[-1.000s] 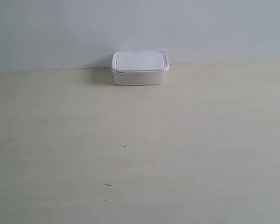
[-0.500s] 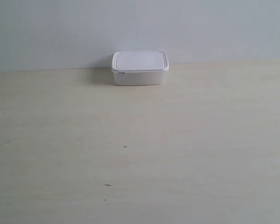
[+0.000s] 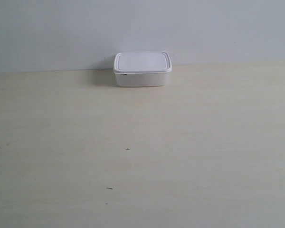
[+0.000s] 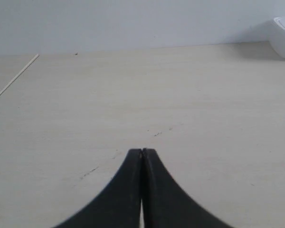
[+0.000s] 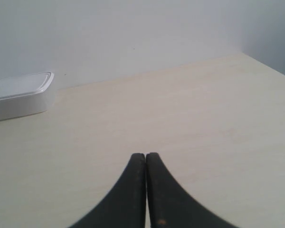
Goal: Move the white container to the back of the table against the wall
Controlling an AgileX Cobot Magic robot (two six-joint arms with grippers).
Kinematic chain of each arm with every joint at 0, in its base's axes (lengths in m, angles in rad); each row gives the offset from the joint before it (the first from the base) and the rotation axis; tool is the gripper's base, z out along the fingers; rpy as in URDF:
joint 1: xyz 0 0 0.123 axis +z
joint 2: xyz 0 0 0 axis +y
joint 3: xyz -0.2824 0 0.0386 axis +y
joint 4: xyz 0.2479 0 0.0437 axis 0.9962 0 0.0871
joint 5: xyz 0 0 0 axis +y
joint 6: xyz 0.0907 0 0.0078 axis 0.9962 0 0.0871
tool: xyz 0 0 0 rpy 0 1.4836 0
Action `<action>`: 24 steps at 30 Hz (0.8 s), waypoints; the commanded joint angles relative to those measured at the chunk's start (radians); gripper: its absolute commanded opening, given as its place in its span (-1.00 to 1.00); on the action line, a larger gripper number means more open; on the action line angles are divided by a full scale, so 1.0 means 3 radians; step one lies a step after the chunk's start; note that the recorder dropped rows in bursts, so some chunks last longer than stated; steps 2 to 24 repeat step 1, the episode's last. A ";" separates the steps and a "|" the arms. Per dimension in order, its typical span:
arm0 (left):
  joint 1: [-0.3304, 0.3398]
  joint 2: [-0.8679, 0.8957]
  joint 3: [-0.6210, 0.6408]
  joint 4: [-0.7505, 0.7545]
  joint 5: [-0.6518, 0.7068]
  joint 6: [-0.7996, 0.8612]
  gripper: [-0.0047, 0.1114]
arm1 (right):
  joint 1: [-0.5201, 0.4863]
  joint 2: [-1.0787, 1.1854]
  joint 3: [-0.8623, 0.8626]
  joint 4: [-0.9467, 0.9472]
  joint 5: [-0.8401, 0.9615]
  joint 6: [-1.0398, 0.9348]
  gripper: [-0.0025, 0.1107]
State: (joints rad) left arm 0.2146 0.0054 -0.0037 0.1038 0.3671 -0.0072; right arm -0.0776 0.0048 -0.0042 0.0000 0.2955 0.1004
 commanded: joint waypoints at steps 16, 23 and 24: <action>-0.0017 -0.0018 0.0012 -0.0014 -0.0022 -0.0026 -0.92 | -0.0014 -0.0016 0.0014 0.0000 -0.0040 -0.0012 -0.96; -0.0017 -0.0018 0.0012 -0.0014 -0.0022 -0.0026 -0.92 | -0.0014 -0.0016 0.0014 0.0000 -0.0040 -0.0012 -0.96; -0.0017 -0.0018 0.0012 -0.0014 -0.0022 -0.0026 -0.92 | -0.0014 -0.0016 0.0014 0.0000 -0.0040 -0.0012 -0.96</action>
